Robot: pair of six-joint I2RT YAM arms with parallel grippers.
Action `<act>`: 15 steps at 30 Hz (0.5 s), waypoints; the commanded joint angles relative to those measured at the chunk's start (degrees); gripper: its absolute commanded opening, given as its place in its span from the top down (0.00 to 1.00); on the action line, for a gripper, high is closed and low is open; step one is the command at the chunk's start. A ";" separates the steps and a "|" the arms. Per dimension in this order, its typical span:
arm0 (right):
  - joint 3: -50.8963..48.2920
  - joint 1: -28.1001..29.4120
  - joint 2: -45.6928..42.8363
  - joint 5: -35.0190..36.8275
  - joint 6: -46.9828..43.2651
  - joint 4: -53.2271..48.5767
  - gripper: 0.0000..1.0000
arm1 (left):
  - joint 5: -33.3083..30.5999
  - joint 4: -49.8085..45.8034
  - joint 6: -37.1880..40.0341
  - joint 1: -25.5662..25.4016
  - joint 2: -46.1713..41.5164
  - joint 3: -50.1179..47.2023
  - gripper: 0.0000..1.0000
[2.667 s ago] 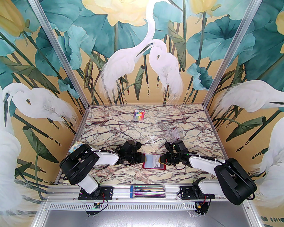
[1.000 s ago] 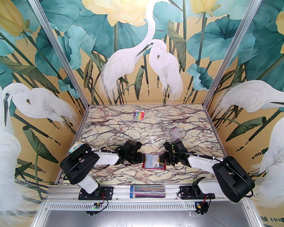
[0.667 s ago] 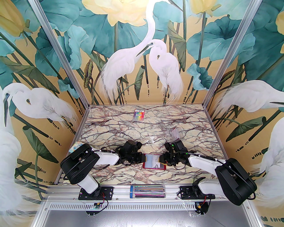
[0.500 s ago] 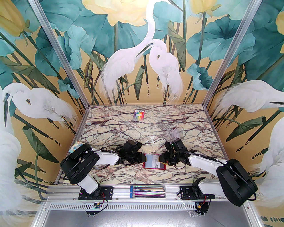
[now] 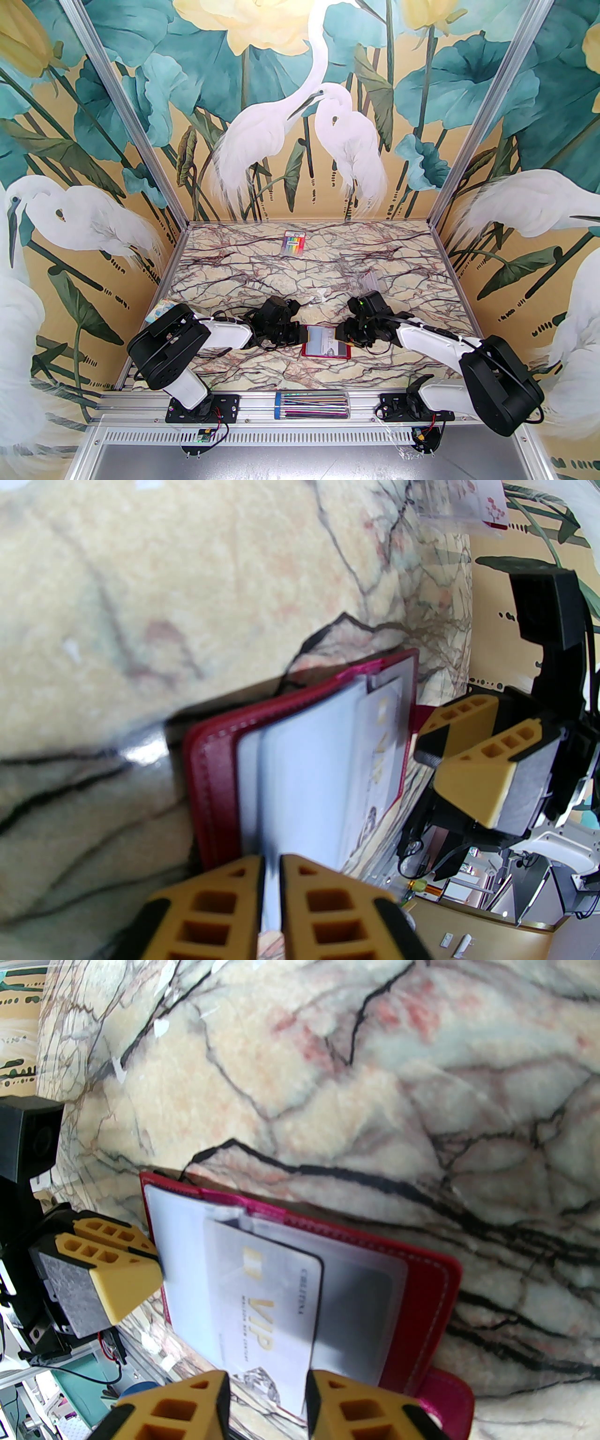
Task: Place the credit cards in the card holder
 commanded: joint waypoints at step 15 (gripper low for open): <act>6.16 4.50 1.80 9.70 4.06 -7.94 0.74 | -1.71 -2.89 1.33 -0.41 2.14 0.45 0.86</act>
